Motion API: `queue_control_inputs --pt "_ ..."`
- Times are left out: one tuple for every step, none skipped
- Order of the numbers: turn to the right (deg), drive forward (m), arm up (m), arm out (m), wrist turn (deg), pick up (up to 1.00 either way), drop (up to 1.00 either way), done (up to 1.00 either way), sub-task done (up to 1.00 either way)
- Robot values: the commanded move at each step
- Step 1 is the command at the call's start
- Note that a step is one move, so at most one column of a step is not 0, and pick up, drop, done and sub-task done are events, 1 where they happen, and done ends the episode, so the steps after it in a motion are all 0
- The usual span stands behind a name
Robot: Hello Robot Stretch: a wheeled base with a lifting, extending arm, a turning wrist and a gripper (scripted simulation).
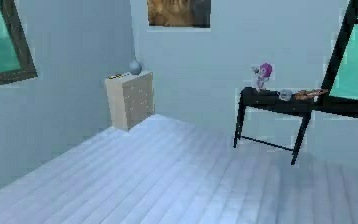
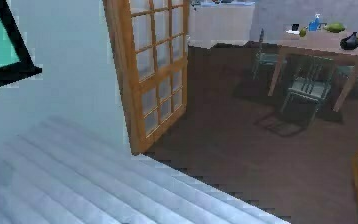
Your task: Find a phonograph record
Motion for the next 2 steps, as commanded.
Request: queue_control_inputs --pt "-45.0 0.00 0.00 0.00 0.0 0.00 0.00 0.00 0.00" --pt "-45.0 0.00 0.00 0.00 0.0 0.00 0.00 0.00 0.00"
